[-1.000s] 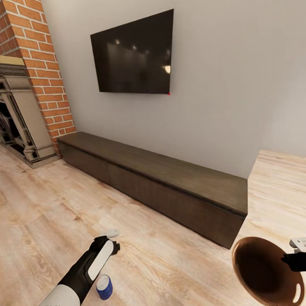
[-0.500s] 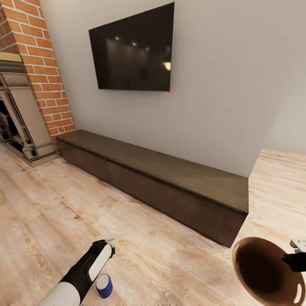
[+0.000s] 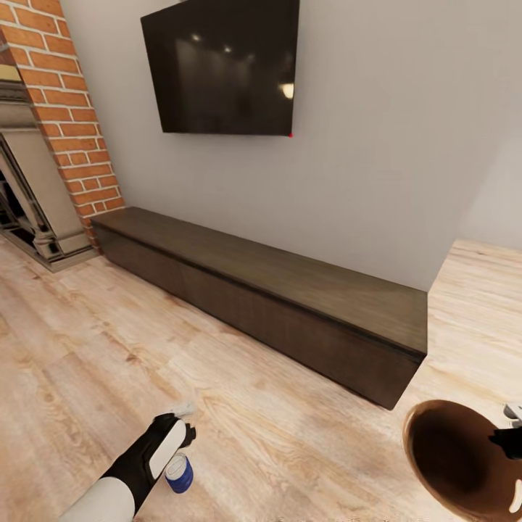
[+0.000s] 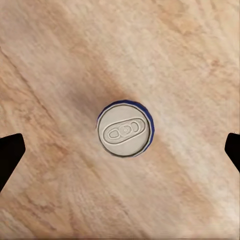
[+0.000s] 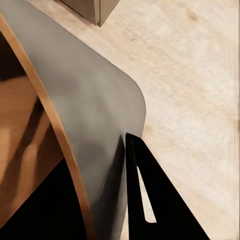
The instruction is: Put the three can of soda from the living room inside the tash can in the kitchen.
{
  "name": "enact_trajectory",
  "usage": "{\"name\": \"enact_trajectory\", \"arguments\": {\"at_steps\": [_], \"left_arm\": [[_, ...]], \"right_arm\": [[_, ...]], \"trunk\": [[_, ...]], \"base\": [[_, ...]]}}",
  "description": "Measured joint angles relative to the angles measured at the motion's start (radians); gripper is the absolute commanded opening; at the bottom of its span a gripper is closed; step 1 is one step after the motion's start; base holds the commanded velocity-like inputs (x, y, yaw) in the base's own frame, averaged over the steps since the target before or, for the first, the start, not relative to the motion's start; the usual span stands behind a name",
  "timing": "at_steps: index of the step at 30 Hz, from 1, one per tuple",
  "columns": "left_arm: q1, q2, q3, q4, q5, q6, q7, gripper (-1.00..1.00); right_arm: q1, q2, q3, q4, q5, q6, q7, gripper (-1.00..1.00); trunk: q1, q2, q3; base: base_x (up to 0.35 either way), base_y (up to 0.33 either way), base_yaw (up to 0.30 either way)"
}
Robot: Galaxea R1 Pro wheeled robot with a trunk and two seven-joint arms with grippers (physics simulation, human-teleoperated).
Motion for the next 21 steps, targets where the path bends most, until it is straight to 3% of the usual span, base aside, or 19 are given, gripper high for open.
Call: {"name": "enact_trajectory", "arguments": {"at_steps": [10, 17, 21], "left_arm": [[-0.018, 0.03, 0.006, 0.022, 0.001, -0.001, -0.041, 1.0], [-0.055, 0.03, 0.004, 0.071, 0.003, -0.02, -0.061, 1.0], [-0.065, 0.026, 0.003, 0.086, 0.003, -0.025, -0.07, 1.0]], "right_arm": [[0.001, -0.012, -0.001, -0.026, -0.011, 0.008, 0.03, -1.0], [0.0, -0.014, -0.002, -0.042, -0.011, 0.008, 0.033, -1.0], [-0.001, -0.016, -0.022, -0.061, -0.015, 0.013, 0.073, -1.0]], "trunk": [[0.005, -0.002, -0.039], [0.008, -0.004, -0.066], [0.009, -0.005, -0.081]], "base": [[0.0, 0.0, 0.0], [0.0, 0.0, 0.0], [0.0, 0.0, 0.0]]}}
